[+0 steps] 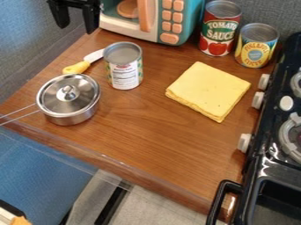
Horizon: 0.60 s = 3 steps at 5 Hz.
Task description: Moved the yellow knife to the bottom right side of the table
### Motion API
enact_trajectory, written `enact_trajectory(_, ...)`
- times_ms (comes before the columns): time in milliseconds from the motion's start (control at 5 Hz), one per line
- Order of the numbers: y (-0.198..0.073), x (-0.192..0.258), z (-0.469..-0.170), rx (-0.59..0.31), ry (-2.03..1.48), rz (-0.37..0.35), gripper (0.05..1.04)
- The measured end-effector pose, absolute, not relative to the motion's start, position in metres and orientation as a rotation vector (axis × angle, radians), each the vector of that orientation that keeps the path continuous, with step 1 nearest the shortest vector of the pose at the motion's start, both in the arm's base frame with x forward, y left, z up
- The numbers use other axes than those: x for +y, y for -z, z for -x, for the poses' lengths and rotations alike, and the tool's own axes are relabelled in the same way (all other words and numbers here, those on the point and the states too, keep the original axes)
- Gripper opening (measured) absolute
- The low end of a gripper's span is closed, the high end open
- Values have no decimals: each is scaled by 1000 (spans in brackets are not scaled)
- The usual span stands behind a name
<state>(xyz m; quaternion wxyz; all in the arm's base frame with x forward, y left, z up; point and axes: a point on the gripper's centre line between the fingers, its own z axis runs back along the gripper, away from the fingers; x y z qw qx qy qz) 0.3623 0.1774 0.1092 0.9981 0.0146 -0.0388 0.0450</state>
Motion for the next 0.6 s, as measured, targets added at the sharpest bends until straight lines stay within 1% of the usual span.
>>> enact_trajectory(200,-89,179,-361,-38,-65,-25,999)
enact_trajectory(400,-67,183,-360,-3,-39,-37,999)
enact_trajectory(600,-52,186,-360,11,-28,-49,999)
